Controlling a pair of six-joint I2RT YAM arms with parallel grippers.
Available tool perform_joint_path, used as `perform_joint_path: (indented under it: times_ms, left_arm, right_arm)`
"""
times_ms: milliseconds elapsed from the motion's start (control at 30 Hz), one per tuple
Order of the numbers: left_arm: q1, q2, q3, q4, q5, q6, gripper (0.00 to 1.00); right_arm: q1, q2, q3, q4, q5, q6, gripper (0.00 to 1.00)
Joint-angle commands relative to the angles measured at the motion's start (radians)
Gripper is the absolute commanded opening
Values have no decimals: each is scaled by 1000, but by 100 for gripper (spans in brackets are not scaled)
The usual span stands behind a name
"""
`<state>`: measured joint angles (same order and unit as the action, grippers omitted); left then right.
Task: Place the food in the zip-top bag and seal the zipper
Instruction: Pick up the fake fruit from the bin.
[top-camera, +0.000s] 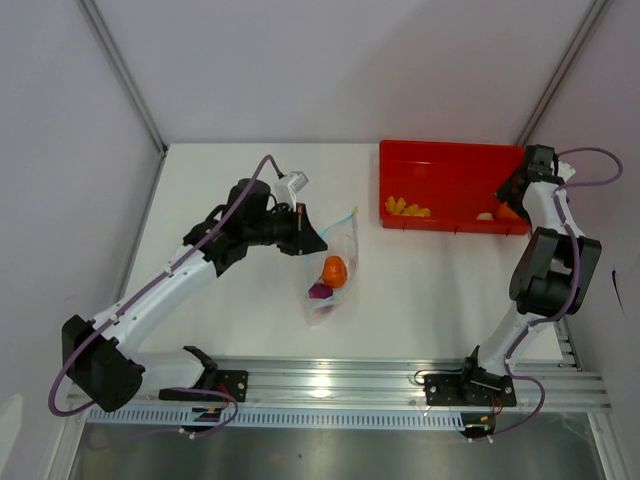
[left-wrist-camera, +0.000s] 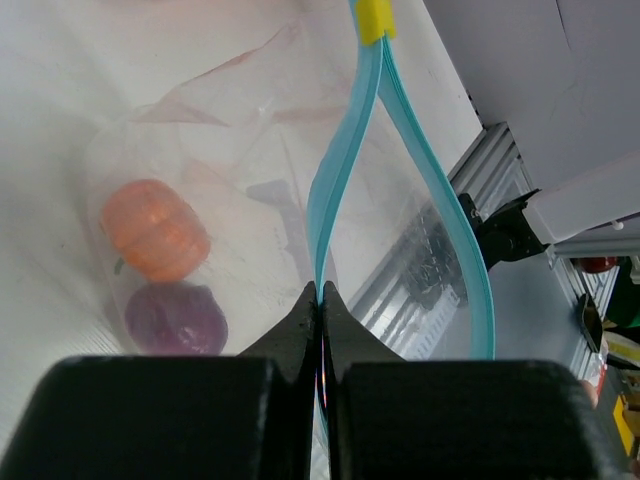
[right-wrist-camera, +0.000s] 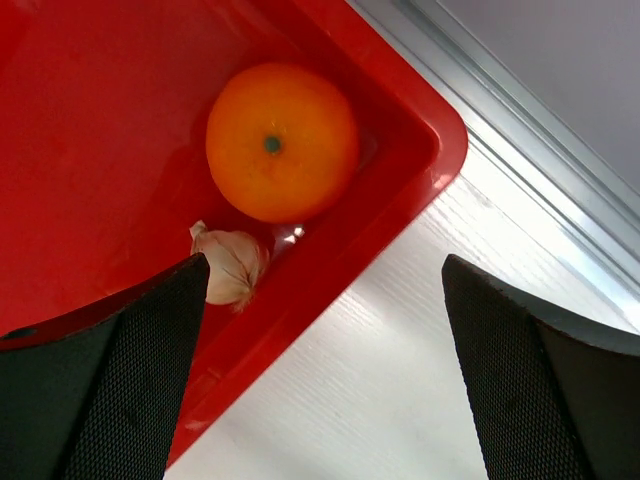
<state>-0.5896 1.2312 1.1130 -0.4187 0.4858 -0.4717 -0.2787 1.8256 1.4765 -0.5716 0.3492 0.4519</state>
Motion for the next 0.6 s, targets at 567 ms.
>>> perform_joint_path:
  times_ms: [567]
  left_arm:
    - [5,-30,-50,77,59,-15,1]
  right_arm:
    - [6,196,202,61,17,-59,98]
